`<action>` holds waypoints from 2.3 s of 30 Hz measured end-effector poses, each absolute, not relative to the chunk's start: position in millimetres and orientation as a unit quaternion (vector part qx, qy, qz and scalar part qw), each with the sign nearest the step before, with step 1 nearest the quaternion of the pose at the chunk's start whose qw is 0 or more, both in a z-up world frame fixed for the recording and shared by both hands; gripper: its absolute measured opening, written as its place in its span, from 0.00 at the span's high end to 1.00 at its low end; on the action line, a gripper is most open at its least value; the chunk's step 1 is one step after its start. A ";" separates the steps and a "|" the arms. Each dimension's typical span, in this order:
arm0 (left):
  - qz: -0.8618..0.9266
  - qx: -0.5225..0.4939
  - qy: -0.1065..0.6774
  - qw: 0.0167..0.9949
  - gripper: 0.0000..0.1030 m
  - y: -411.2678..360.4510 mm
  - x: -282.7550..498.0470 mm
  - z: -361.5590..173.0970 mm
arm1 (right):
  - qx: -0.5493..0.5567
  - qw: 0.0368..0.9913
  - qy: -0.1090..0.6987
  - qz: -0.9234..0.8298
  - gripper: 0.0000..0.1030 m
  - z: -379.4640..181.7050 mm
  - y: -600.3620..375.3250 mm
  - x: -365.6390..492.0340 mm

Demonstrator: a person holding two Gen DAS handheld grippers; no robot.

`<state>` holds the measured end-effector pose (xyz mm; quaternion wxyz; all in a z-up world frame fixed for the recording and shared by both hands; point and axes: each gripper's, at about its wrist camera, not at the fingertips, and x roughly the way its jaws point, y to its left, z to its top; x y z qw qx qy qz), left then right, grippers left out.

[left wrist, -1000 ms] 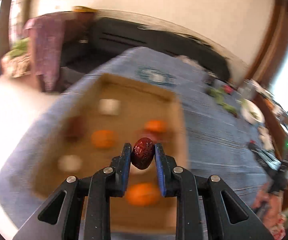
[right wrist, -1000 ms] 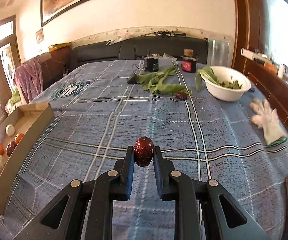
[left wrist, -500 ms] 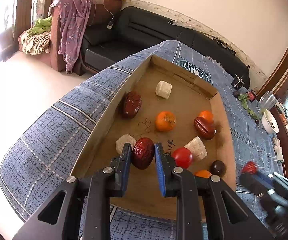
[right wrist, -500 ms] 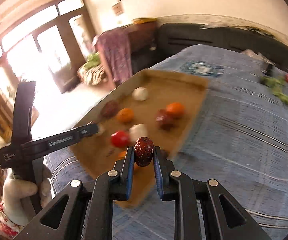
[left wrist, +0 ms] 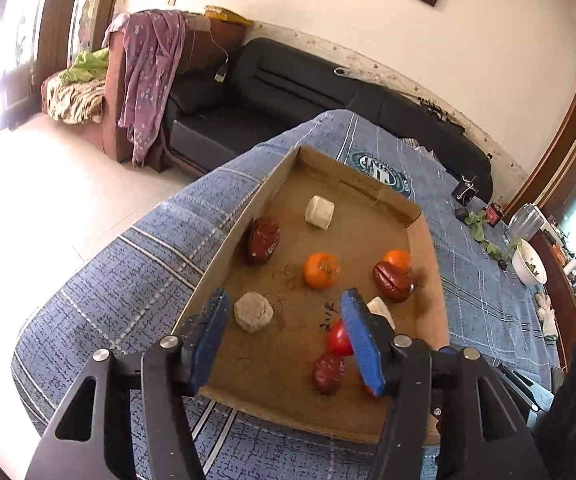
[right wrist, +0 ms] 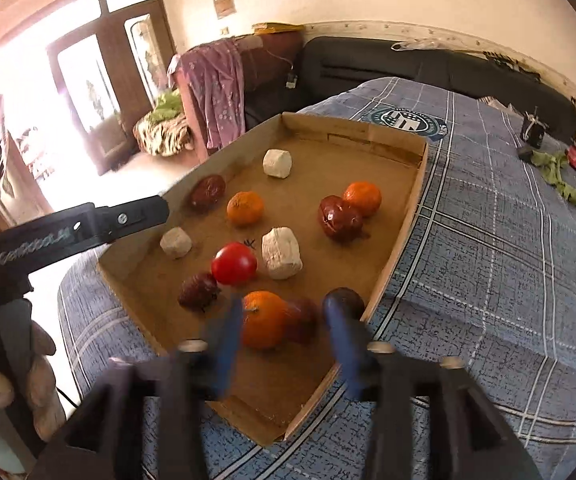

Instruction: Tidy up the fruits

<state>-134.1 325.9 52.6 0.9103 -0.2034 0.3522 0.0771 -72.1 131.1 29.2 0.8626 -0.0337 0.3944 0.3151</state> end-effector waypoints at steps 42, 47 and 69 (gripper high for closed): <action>0.148 -0.128 0.305 0.932 0.00 262.5 -154.2 76.1 | -0.082 0.921 0.346 0.156 0.17 53.7 71.5 -101.0; 0.149 -0.133 0.315 0.928 0.00 265.8 -152.4 71.1 | -0.096 0.920 0.345 0.160 0.15 52.2 80.4 -103.5; 0.130 -0.132 0.341 0.922 0.00 261.4 -148.3 61.0 | -0.115 0.917 0.352 0.147 0.12 46.7 88.0 -103.9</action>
